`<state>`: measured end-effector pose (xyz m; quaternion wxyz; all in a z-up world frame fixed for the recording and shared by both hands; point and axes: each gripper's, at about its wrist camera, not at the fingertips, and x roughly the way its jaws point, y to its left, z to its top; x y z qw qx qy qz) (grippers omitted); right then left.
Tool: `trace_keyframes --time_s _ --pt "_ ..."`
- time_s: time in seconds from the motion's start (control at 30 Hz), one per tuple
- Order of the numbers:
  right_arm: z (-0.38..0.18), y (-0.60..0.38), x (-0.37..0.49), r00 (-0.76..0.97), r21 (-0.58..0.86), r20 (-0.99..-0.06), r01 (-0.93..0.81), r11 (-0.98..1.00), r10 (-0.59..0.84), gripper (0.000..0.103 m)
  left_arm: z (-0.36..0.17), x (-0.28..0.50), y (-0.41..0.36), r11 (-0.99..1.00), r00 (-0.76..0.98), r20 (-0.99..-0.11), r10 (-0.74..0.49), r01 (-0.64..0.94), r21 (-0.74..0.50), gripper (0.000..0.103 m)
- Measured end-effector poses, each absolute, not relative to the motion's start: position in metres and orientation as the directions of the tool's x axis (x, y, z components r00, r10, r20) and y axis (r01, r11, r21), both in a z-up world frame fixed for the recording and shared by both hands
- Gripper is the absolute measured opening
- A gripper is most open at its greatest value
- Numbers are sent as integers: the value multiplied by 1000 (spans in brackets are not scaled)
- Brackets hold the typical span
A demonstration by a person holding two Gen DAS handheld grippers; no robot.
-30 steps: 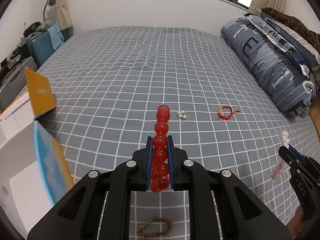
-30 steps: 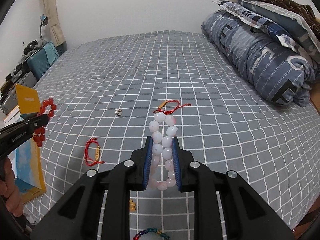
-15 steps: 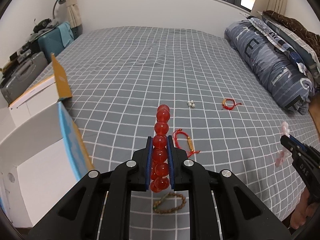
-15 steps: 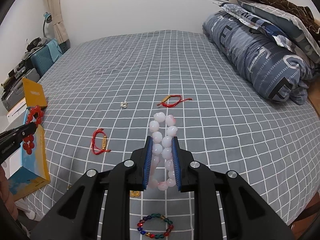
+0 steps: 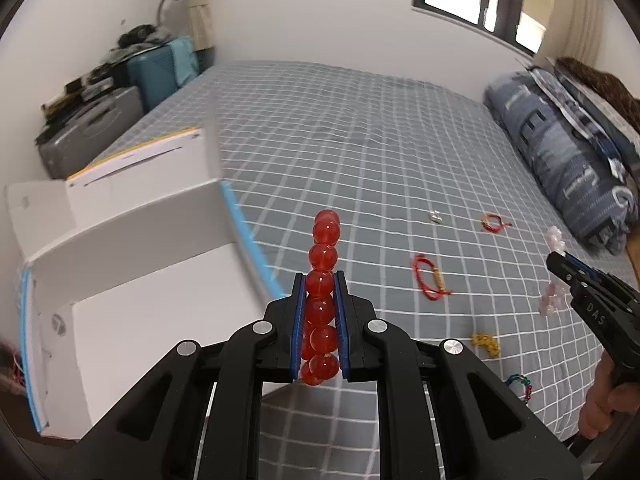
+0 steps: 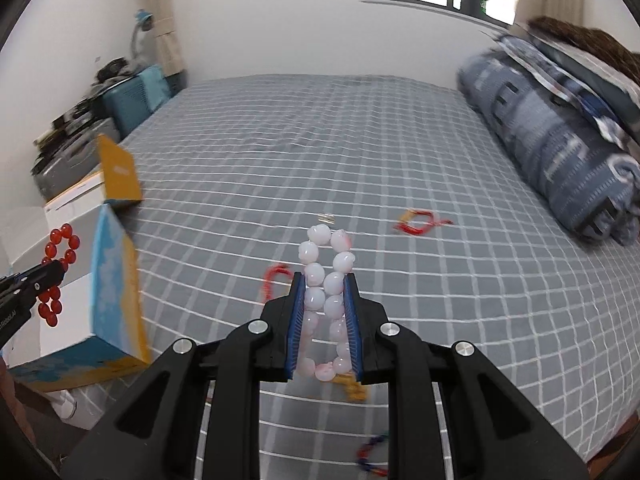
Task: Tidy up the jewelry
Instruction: 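Carry both bracelets into the white box and open both tools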
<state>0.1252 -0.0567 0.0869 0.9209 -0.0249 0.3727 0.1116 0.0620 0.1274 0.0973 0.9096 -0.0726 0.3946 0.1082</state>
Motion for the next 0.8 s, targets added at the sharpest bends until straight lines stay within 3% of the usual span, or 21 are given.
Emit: trace_keyframes --time_s 0.53,0.8 --pt "104 123 98 639 59 -646 -505 861 419 18 86 -18 263 861 608 -735 301 -504 -65 13" --pt "85 202 89 549 60 -677 -623 780 490 18 68 -41 314 801 542 -757 365 -598 -42 13"
